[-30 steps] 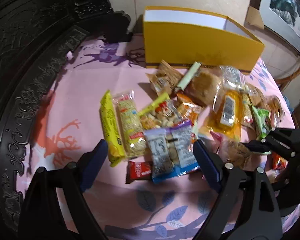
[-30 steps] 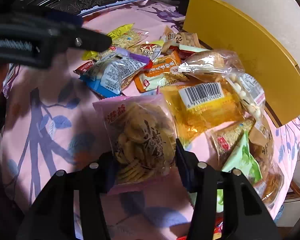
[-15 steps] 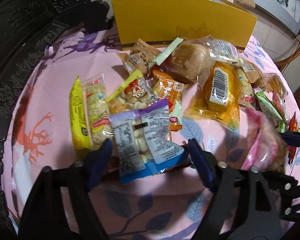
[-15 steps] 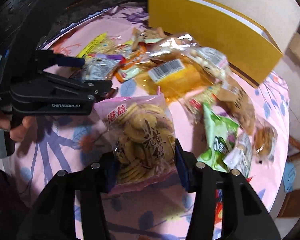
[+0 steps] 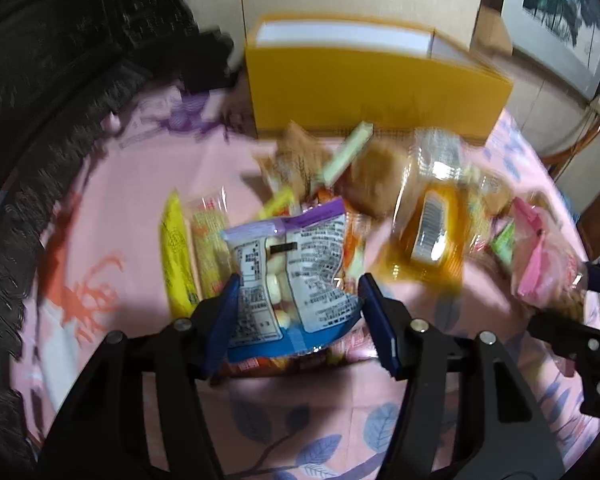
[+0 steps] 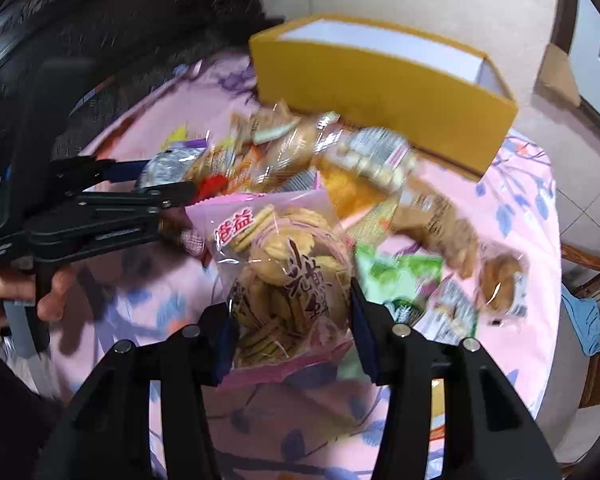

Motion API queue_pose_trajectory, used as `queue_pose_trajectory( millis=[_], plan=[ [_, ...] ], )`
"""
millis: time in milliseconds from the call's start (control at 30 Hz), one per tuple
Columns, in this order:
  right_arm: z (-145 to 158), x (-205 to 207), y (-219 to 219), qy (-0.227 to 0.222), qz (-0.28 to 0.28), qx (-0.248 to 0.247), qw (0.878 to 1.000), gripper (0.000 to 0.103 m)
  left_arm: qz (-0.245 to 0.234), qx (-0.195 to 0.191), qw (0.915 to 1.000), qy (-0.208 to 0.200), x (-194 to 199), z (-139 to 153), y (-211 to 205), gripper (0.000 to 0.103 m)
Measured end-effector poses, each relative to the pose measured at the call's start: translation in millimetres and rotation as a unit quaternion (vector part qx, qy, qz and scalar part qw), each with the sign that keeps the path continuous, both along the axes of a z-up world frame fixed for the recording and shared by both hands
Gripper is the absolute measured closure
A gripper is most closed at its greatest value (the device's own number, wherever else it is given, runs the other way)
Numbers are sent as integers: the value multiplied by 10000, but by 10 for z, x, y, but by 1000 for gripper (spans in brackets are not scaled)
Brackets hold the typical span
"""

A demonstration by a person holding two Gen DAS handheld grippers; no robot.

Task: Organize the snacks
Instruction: 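Grasp the clear nut packet with the left tool while the right grasps the pink bag, then release the nut packet into the yellow box with the left tool while the right drops its bag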

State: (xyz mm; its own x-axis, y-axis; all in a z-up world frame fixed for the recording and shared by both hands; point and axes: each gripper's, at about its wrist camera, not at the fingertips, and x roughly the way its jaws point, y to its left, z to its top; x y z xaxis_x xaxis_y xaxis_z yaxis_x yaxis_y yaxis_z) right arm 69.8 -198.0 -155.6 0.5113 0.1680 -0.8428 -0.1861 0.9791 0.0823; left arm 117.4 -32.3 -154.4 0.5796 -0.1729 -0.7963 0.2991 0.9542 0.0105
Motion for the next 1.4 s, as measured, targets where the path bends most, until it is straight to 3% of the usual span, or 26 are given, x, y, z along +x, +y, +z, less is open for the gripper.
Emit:
queue_pose_trajectory(
  millis=[100, 233, 367, 567, 667, 700, 767, 867, 1033, 1133, 1233, 1400],
  plan=[
    [308, 236, -143, -385, -165, 162, 9990, 53, -67, -96, 9989, -457, 187, 397, -68, 43],
    [822, 767, -448, -1088, -496, 456, 9918, 53, -182, -364, 9943, -988, 779, 947, -279, 43],
    [1110, 1436, -774, -1472, -892, 568, 9834, 53, -203, -328, 9918, -1219, 1408, 1156, -586, 43],
    [986, 2286, -1069, -1152, -1259, 450, 9843, 53, -172, -320, 9972, -649, 2205, 1053, -927, 40],
    [783, 2532, -1121, -610, -1307, 422, 9886, 50, -55, -90, 9984, -548, 2309, 969, -1001, 21],
    [719, 2569, -1127, -435, -1355, 322, 9893, 43, -18, -51, 9984, -562, 2309, 962, -992, 15],
    [702, 2550, -1129, -405, -1414, 179, 9890, 35, 10, -87, 9980, -628, 2252, 989, -936, 14],
    [818, 2313, -1129, -575, -1344, 368, 9886, 35, 18, -234, 9969, -747, 2108, 1075, -795, 10],
    [902, 1677, -1098, -648, -1119, 547, 9901, 35, 153, -489, 9948, -882, 1551, 1163, -518, 7],
    [695, 1164, -1106, -332, -1150, 634, 9908, 35, 249, -486, 9949, -846, 1192, 1067, -385, 7],
    [281, 645, -1108, 212, -1390, 612, 9882, 35, 328, -503, 9960, -662, 831, 889, -266, 7],
    [-227, 157, -1085, 842, -1819, 558, 9781, 35, 143, -474, 9984, -257, 401, 591, -236, 7]
  ],
)
